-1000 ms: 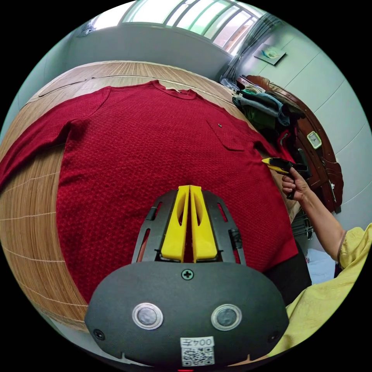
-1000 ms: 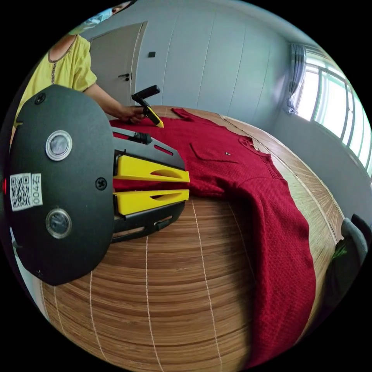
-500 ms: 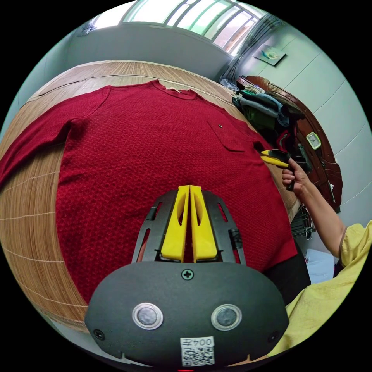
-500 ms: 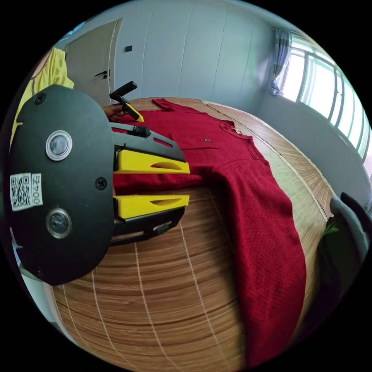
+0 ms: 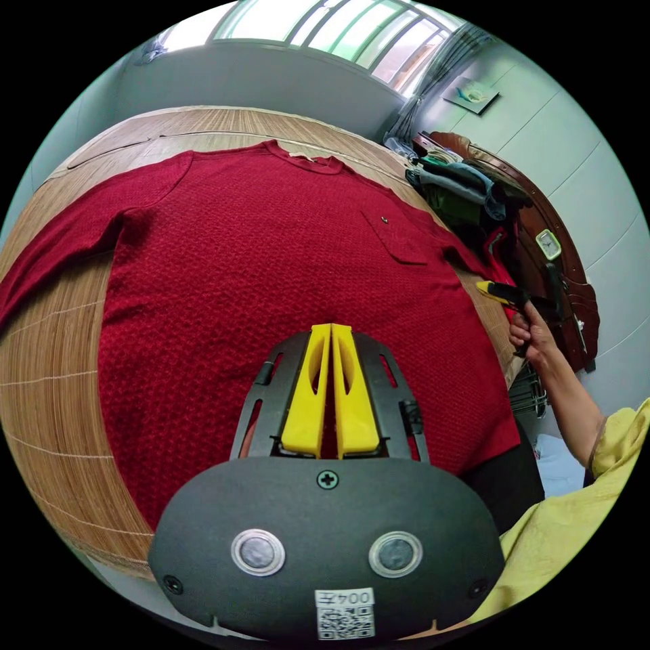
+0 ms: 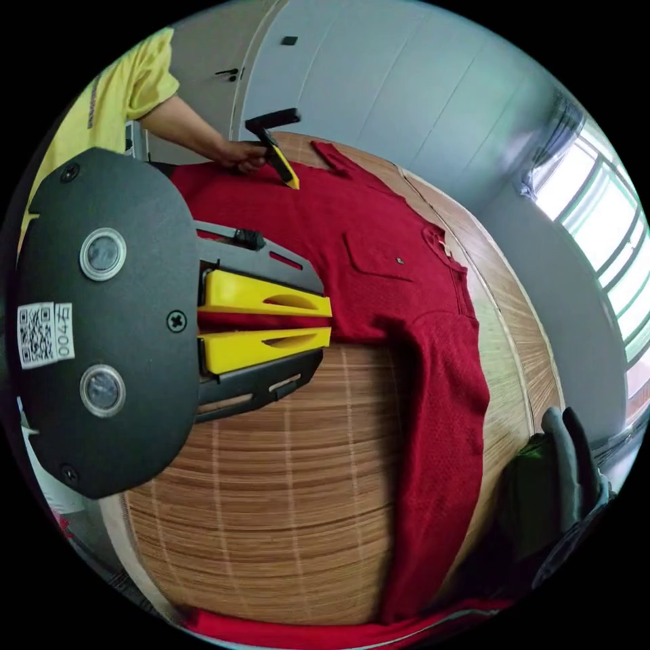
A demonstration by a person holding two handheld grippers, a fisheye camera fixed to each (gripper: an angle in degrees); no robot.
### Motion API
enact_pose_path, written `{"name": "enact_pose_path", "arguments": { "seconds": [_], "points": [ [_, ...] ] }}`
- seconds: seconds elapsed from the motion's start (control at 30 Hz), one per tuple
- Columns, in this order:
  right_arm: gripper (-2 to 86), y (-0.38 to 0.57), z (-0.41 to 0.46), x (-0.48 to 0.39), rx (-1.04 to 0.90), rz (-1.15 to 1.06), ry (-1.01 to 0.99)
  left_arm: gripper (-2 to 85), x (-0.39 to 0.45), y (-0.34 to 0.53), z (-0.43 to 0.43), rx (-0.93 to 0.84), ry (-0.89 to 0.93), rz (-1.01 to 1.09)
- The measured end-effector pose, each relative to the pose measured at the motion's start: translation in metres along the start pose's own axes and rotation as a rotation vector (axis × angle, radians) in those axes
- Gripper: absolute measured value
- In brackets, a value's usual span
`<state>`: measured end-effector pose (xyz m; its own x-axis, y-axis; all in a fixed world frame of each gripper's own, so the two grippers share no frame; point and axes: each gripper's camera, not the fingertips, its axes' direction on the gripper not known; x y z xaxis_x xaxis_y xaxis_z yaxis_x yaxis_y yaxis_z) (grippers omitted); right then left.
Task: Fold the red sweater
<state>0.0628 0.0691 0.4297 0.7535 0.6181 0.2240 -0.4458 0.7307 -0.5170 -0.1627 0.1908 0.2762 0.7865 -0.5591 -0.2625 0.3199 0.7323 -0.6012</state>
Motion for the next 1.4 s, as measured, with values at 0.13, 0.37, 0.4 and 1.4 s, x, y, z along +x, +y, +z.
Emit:
{"name": "enact_pose_path", "arguments": {
  "seconds": [0.13, 0.37, 0.4, 1.4],
  "points": [
    [5.8, 0.059, 0.0, 0.015, -0.027, 0.086, -0.082, 0.6, 0.0, -0.002, 0.001, -0.001, 0.001, -0.015],
    [6.0, 0.072, 0.009, 0.025, -0.057, 0.155, -0.14, 0.3, 0.006, 0.06, -0.035, 0.069, -0.02, -0.111],
    [5.8, 0.071, 0.009, 0.024, -0.06, 0.155, -0.139, 0.3, 0.006, 0.066, -0.035, 0.065, -0.026, -0.112],
    [5.9, 0.094, 0.02, -0.094, -0.126, -0.221, 0.281, 9.0, -0.18, 0.224, -0.169, 0.192, 0.119, -0.367]
  ]
}}
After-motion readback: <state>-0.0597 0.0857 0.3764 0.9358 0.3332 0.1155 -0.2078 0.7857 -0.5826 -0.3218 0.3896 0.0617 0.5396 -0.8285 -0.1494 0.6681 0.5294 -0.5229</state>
